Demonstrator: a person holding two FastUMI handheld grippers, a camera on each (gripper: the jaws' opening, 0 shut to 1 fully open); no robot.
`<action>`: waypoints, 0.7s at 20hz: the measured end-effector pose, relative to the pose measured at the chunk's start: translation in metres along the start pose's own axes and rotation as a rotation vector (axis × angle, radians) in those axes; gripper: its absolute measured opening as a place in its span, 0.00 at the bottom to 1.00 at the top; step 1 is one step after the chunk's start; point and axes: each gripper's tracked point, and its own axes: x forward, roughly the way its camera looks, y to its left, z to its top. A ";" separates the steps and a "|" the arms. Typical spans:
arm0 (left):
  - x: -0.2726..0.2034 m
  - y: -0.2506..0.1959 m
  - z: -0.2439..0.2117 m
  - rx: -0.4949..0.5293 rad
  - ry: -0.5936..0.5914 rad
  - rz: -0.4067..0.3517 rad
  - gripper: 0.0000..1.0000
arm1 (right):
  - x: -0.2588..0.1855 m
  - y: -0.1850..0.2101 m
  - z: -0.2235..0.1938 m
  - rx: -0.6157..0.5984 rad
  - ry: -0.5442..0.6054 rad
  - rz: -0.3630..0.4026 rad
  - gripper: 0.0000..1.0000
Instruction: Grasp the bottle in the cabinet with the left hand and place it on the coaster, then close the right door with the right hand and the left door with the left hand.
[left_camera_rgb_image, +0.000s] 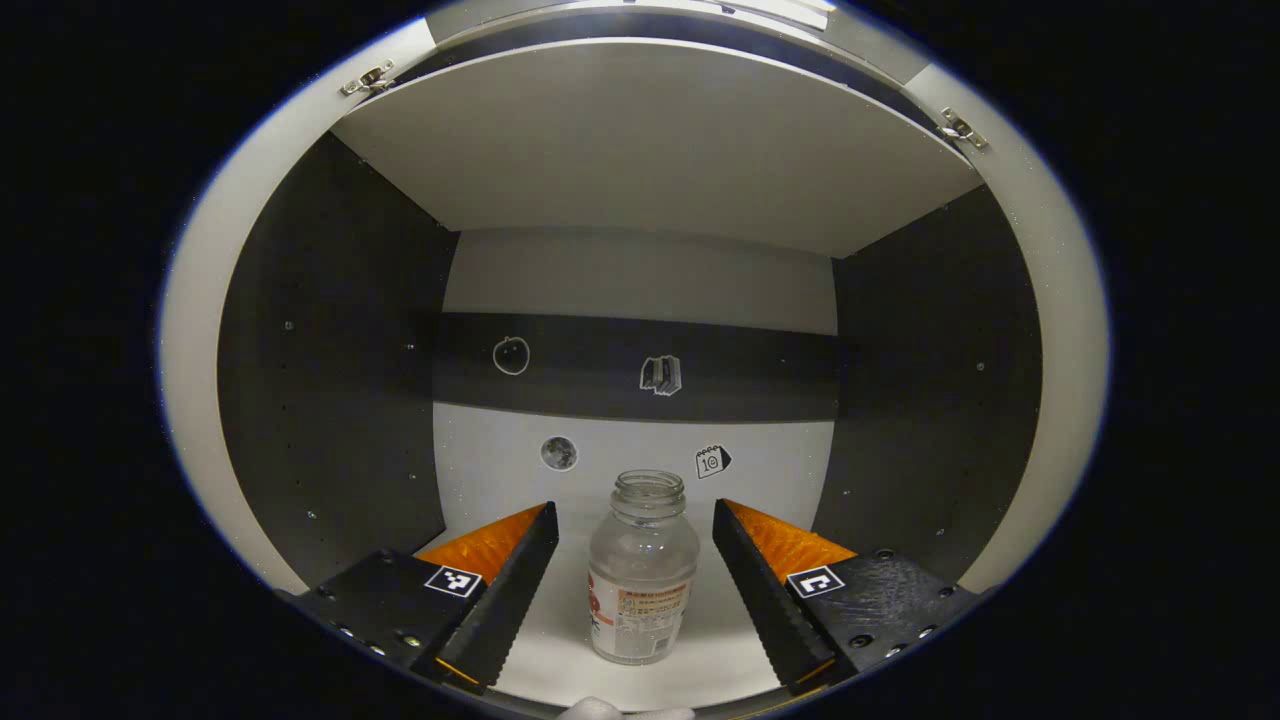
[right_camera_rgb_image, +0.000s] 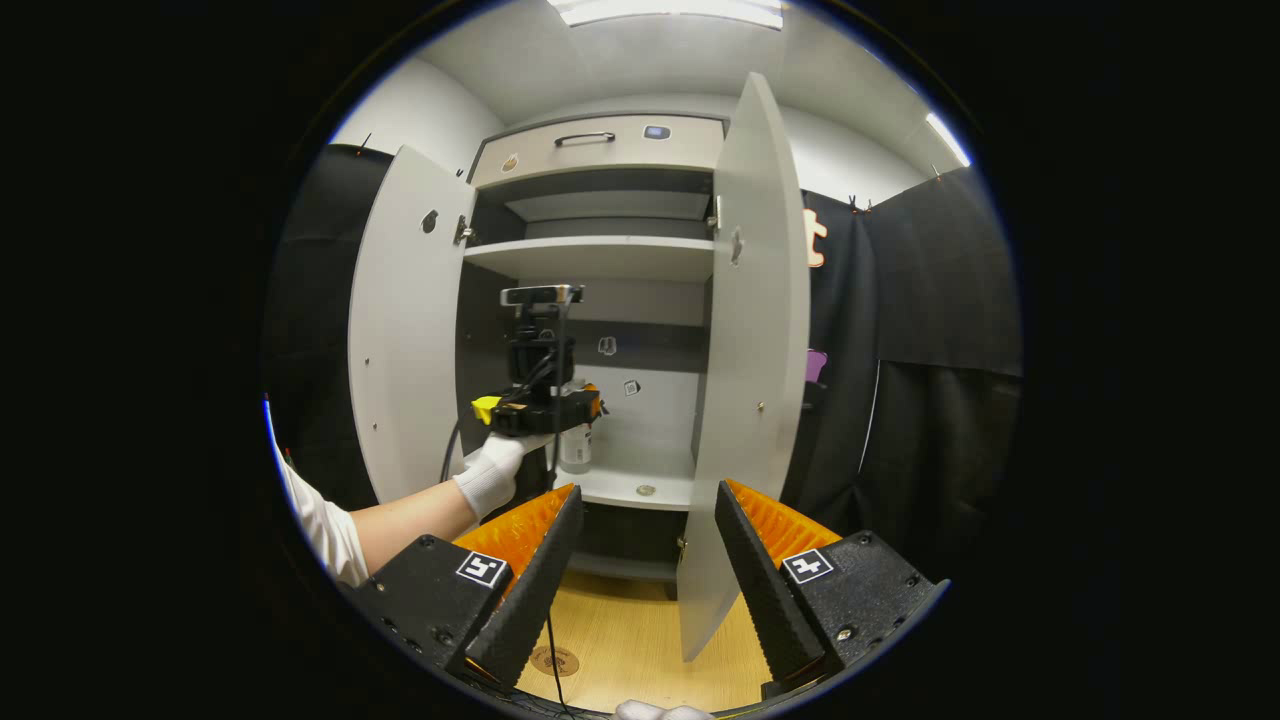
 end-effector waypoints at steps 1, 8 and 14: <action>0.005 -0.002 -0.008 0.006 0.012 0.003 0.95 | 0.001 0.001 -0.002 -0.007 0.006 0.003 0.83; 0.029 -0.003 -0.023 0.007 0.034 0.006 0.81 | 0.002 -0.005 -0.012 -0.043 0.034 -0.007 0.83; -0.001 0.013 0.006 0.007 -0.010 0.029 0.74 | -0.004 -0.016 -0.009 -0.028 0.026 -0.024 0.83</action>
